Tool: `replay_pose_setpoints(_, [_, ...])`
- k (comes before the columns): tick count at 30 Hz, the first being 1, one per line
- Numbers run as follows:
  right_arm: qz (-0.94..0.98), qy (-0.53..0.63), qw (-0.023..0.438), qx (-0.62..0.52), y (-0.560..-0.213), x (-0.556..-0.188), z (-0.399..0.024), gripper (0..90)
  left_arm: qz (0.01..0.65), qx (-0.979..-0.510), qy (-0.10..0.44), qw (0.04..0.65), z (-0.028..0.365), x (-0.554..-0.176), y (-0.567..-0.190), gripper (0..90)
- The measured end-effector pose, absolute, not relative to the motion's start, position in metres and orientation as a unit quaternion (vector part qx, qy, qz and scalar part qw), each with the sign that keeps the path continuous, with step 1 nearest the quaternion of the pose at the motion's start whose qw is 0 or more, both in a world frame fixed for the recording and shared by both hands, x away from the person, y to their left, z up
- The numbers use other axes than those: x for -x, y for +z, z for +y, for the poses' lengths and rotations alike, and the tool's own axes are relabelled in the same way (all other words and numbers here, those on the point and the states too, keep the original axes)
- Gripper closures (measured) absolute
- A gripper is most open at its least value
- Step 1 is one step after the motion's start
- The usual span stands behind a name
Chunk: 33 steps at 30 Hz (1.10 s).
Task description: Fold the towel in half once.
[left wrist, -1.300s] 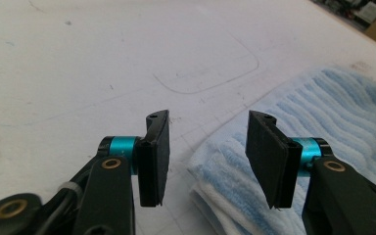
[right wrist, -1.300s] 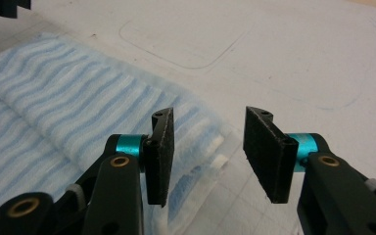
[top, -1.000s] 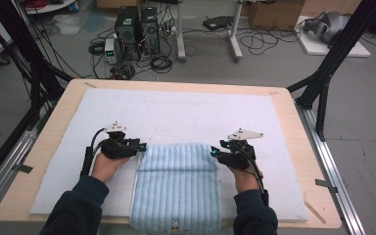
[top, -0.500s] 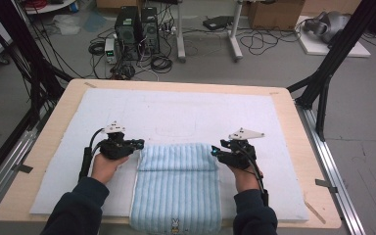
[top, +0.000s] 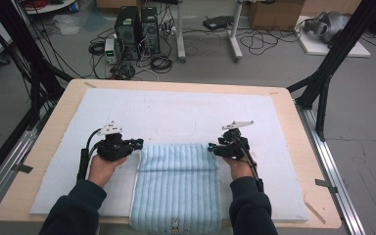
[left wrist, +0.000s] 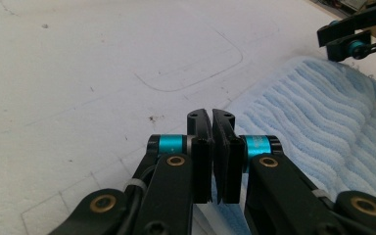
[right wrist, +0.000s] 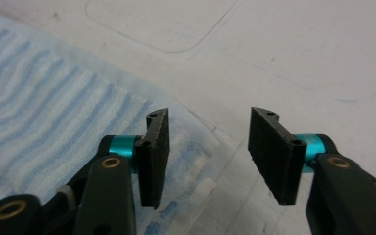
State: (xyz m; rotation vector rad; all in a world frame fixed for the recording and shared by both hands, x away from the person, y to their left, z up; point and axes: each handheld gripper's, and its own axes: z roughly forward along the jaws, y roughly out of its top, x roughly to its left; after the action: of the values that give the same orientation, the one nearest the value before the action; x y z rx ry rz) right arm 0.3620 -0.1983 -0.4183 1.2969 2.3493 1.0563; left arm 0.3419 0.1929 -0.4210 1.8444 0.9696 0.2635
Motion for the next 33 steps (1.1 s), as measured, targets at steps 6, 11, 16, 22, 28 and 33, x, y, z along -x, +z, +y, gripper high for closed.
replay_pose_setpoints(6, [0.826, 0.353, 0.109, -0.426, -0.426, -0.365, -0.194, 88.0, 0.4, -0.76, 0.108, 0.501, 0.195, -0.34, -0.42, 86.3])
replay_pose_setpoints(11, [0.818, 0.383, 0.136, -0.407, -0.415, -0.355, -0.198, 89.4, 0.397, -0.755, 0.108, 0.511, 0.198, -0.336, -0.415, 86.3])
replay_pose_setpoints(16, [0.806, 0.39, 0.139, -0.423, -0.412, -0.354, -0.202, 61.2, 0.397, -0.757, 0.109, 0.507, 0.198, -0.335, -0.415, 86.2])
replay_pose_setpoints(22, [0.819, 0.35, 0.1, -0.444, -0.431, -0.371, -0.194, 59.1, 0.4, -0.757, 0.107, 0.505, 0.198, -0.335, -0.416, 86.2])
replay_pose_setpoints(28, [0.844, 0.338, 0.115, -0.401, -0.433, -0.37, -0.185, 84.1, 0.405, -0.756, 0.106, 0.503, 0.199, -0.335, -0.419, 86.2])
replay_pose_setpoints(33, [0.837, 0.359, 0.14, -0.388, -0.423, -0.363, -0.189, 84.5, 0.406, -0.75, 0.105, 0.512, 0.202, -0.334, -0.416, 86.2])
